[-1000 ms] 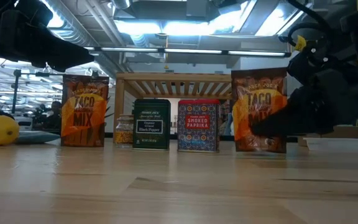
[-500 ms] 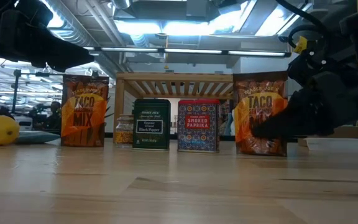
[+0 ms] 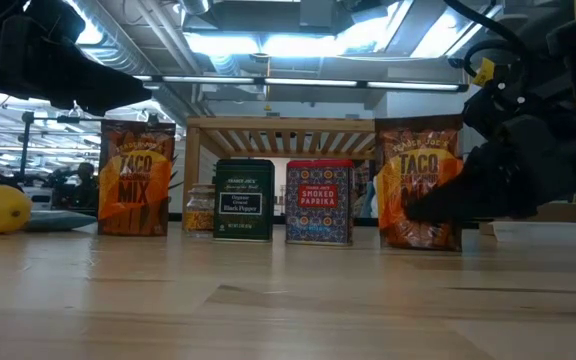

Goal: Shelf spices
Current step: Remove the orange seasoning pack from the shelf, then put the orange seasoning pack on the shelf

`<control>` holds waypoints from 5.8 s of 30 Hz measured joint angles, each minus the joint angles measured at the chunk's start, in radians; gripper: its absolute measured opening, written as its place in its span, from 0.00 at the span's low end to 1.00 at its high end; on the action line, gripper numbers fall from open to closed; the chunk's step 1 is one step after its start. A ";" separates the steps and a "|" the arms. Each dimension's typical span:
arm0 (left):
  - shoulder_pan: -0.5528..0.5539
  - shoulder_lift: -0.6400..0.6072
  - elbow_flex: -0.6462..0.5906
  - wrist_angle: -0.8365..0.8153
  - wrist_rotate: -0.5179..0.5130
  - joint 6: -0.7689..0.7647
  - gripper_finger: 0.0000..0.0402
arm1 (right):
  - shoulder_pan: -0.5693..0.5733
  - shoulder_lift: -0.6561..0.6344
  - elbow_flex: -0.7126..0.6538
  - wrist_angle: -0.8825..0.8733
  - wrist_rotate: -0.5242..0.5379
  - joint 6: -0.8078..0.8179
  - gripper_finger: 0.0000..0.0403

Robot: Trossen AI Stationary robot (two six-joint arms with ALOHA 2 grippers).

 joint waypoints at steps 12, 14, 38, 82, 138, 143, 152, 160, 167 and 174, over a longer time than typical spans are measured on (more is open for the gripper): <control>0.000 0.000 0.000 -0.001 0.000 0.000 0.45 | 0.002 0.000 0.013 0.005 0.050 0.000 0.20; 0.000 0.000 0.000 -0.001 0.000 0.000 0.45 | 0.002 0.000 0.022 0.009 0.069 -0.001 0.20; 0.000 0.000 0.000 -0.254 0.000 0.000 0.45 | 0.002 0.000 0.090 -0.010 -0.155 0.011 0.20; 0.000 0.006 0.000 -0.331 0.000 0.000 0.45 | -0.036 0.271 0.645 -0.323 -0.143 -0.179 0.20; 0.000 0.006 0.000 -0.332 0.000 0.000 0.45 | -0.116 0.314 0.761 -0.424 -0.404 -0.134 0.95; 0.000 0.006 0.000 -0.332 0.000 0.000 0.45 | -0.124 0.274 0.759 -0.488 -0.414 -0.140 0.99; 0.000 0.006 0.000 -0.332 0.000 0.000 0.45 | -0.122 0.119 0.760 -0.727 -0.416 -0.205 0.93; 0.000 0.006 0.000 -0.332 0.000 0.000 0.45 | -0.121 -0.073 0.754 -0.897 -0.350 -0.319 0.91; 0.000 0.006 0.000 -0.332 0.000 0.000 0.45 | -0.121 -0.366 0.598 -0.977 -0.244 -0.362 0.91; 0.000 0.006 0.000 -0.332 0.000 0.000 0.45 | -0.121 -0.727 0.290 -0.885 -0.304 -0.347 0.91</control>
